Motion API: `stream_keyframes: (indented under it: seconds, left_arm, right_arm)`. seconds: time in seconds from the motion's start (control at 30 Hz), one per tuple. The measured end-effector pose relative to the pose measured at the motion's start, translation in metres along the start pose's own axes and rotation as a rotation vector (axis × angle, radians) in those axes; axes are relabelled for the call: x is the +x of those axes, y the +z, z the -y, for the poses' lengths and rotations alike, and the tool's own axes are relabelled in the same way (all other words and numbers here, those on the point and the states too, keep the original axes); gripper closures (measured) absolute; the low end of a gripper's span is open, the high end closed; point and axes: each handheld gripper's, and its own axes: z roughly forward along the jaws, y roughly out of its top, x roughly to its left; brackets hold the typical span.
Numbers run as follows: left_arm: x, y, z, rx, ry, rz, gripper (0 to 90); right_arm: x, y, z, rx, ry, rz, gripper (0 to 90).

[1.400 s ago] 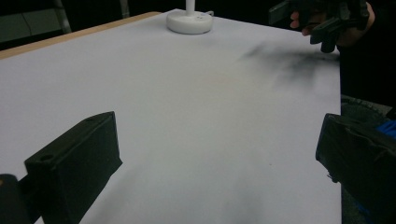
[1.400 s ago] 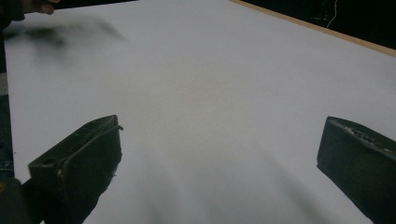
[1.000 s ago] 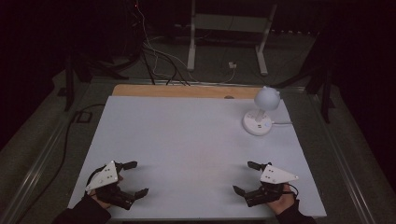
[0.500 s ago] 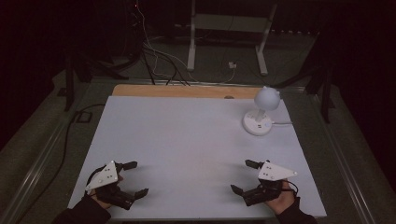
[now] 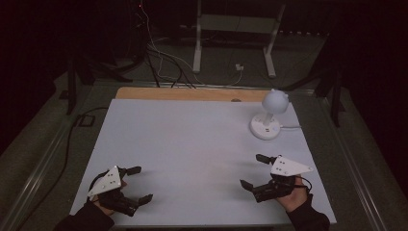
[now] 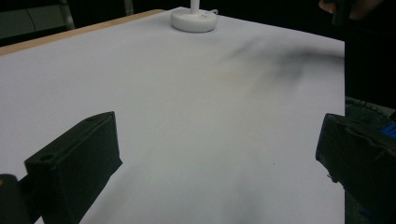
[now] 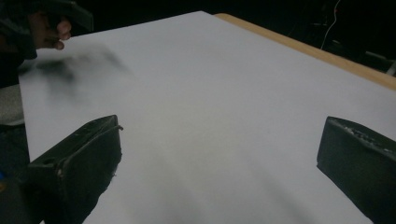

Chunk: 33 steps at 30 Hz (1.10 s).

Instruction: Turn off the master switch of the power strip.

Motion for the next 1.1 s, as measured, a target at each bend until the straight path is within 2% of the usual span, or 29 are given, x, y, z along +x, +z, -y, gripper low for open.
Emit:
stream_keyframes:
  seconds: [0.47, 0.97, 1.1]
  left_arm:
    - [0.0, 0.0, 0.0, 0.002, 0.002, 0.003, 0.3]
    - [0.0, 0.0, 0.0, 0.0, 0.0, 0.004, 0.3]
    - [0.0, 0.0, 0.0, 0.0, -0.002, 0.005, 0.3]
  right_arm:
    - [-0.014, 0.0, -0.015, -0.003, -0.01, 0.018, 0.2]
    - [-0.033, 0.001, -0.02, -0.003, 0.049, 0.033, 0.2]
    - [-0.041, 0.0, -0.02, -0.007, 0.053, 0.061, 0.2]
